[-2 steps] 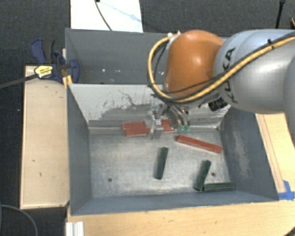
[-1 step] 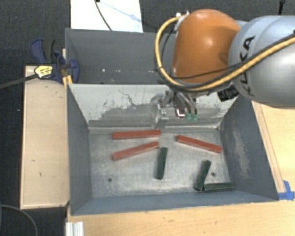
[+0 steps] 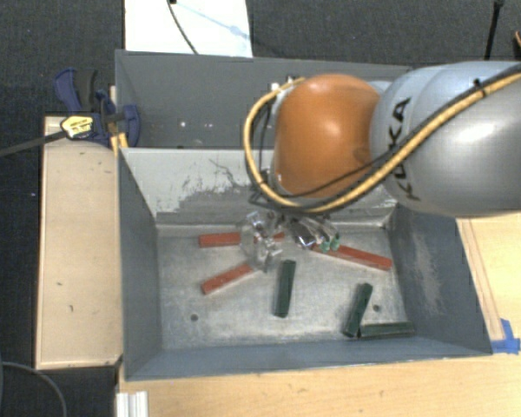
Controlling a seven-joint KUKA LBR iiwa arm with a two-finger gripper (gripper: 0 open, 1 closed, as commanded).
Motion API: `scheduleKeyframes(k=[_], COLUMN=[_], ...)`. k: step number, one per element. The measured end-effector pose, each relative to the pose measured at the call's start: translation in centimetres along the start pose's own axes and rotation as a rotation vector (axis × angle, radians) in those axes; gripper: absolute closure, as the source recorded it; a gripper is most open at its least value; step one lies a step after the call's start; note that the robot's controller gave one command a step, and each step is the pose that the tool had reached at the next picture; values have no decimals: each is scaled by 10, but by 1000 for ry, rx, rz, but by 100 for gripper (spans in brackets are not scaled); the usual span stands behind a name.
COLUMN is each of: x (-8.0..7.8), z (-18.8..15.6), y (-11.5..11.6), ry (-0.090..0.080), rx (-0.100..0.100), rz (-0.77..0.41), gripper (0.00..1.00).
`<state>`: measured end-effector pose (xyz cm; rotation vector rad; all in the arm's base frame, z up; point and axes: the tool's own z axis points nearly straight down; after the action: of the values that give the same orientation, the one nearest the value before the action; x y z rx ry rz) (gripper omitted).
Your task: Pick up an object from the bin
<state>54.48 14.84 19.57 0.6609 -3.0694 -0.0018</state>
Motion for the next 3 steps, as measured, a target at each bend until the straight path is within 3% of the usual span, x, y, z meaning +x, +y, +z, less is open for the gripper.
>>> scheduleKeyframes(k=[1, 2, 3], x=[-1, 23, -17], z=[-2, 125, 125], y=[-1, -5, 5], ry=[-3, 4, -9], rx=[1, -1, 1], rz=[4, -2, -22], gripper=[0, 0, 0])
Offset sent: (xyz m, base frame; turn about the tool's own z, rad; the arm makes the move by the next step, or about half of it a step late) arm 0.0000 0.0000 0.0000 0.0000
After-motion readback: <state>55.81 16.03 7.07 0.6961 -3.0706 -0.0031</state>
